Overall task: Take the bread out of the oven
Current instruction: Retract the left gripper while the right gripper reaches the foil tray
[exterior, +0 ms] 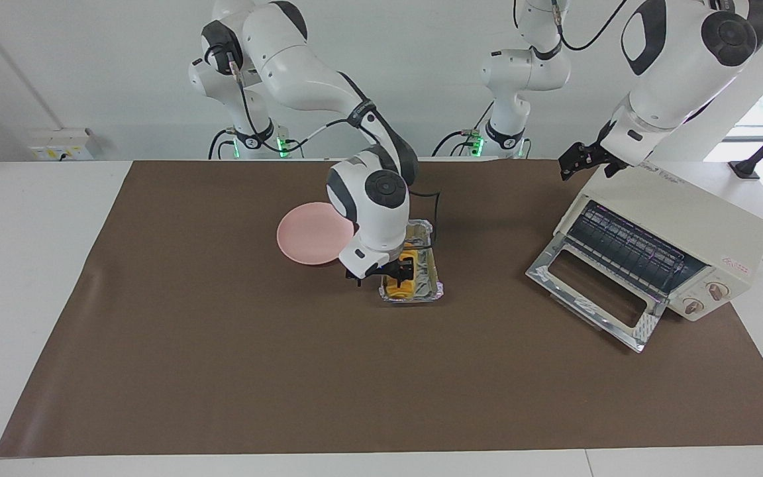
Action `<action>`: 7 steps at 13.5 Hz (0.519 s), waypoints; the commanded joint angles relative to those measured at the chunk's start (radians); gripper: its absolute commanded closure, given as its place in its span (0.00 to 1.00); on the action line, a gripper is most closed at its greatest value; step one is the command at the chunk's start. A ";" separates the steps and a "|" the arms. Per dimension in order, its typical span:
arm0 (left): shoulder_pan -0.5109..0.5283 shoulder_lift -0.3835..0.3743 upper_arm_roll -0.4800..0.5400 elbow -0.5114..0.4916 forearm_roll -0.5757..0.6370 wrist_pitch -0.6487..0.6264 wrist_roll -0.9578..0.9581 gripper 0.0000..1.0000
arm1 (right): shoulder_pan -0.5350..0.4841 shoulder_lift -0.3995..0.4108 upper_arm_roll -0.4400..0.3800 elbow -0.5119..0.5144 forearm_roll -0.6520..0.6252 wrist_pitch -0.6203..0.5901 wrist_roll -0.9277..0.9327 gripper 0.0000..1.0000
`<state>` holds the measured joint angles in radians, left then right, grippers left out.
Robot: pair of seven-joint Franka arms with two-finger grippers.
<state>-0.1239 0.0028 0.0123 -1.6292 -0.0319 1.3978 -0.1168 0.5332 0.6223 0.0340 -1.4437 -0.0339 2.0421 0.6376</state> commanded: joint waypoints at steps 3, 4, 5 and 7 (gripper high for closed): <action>0.010 -0.021 -0.006 -0.023 0.017 0.020 0.003 0.00 | 0.010 -0.021 -0.002 -0.078 -0.021 0.070 0.011 0.88; 0.010 -0.021 -0.006 -0.023 0.017 0.020 0.003 0.00 | 0.010 -0.023 -0.002 -0.076 -0.020 0.063 0.011 1.00; 0.010 -0.021 -0.006 -0.023 0.017 0.020 0.003 0.00 | 0.010 -0.023 -0.002 -0.073 -0.020 0.060 0.011 1.00; 0.010 -0.021 -0.005 -0.023 0.017 0.020 0.003 0.00 | 0.011 -0.023 -0.002 -0.064 -0.008 0.058 0.011 1.00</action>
<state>-0.1229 0.0028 0.0138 -1.6292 -0.0315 1.3984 -0.1169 0.5432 0.6204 0.0340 -1.4770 -0.0341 2.0889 0.6376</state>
